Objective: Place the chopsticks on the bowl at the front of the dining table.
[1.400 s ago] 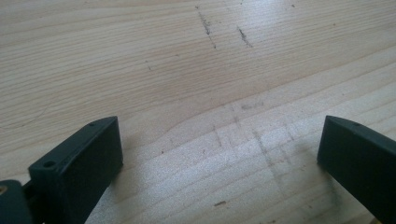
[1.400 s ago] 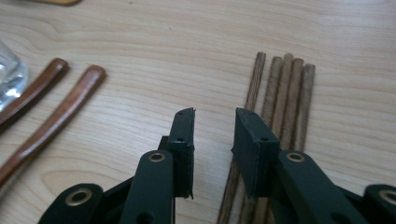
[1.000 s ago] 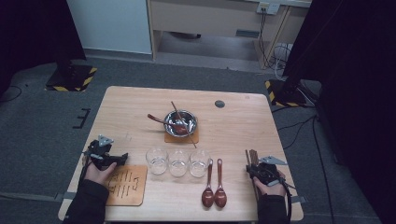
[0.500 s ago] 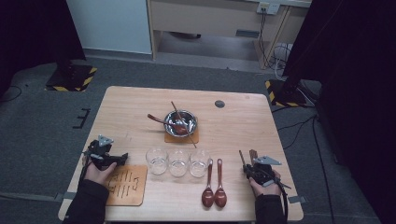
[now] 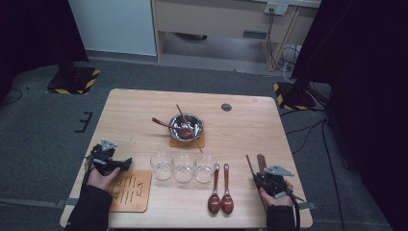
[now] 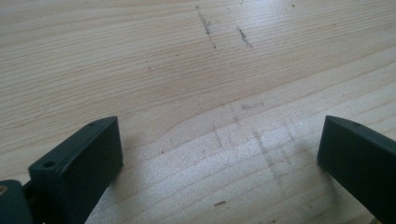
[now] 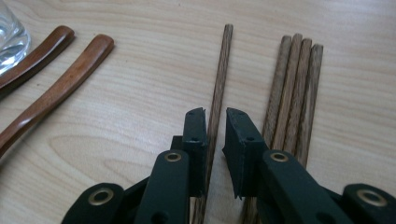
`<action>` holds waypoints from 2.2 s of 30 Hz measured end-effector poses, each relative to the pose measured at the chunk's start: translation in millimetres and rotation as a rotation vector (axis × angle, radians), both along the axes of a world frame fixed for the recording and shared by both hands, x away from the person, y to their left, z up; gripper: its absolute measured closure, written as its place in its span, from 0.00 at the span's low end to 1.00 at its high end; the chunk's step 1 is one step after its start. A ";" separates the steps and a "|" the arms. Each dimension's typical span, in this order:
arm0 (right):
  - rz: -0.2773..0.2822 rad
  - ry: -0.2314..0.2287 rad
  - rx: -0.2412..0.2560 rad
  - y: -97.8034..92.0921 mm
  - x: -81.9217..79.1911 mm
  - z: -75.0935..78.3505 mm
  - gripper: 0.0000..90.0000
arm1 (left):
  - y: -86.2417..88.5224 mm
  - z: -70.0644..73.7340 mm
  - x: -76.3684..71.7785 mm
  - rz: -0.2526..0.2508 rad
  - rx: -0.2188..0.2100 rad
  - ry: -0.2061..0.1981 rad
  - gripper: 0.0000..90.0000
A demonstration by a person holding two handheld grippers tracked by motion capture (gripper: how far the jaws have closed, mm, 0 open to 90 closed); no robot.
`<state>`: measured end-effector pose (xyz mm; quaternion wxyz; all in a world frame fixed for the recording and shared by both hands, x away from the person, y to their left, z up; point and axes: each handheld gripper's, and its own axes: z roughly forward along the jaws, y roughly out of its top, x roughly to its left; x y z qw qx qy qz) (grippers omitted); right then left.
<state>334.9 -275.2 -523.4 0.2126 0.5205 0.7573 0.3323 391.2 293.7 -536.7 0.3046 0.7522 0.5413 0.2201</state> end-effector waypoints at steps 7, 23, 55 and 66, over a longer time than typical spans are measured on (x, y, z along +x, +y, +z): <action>-0.002 0.014 0.006 -1.6 -7.1 -0.6 0.93 | 0.0 0.0 0.0 0.000 0.000 0.000 0.00; -0.033 0.033 0.024 9.2 -1.4 -2.0 0.95 | 0.0 0.0 0.0 0.000 0.000 0.000 0.00; -0.016 -0.005 -0.013 25.1 3.2 -5.7 0.95 | 0.0 0.0 0.0 0.000 0.000 0.000 0.00; -0.019 -0.030 0.024 22.0 6.8 3.1 0.95 | 0.0 0.0 0.0 0.000 0.000 0.000 0.00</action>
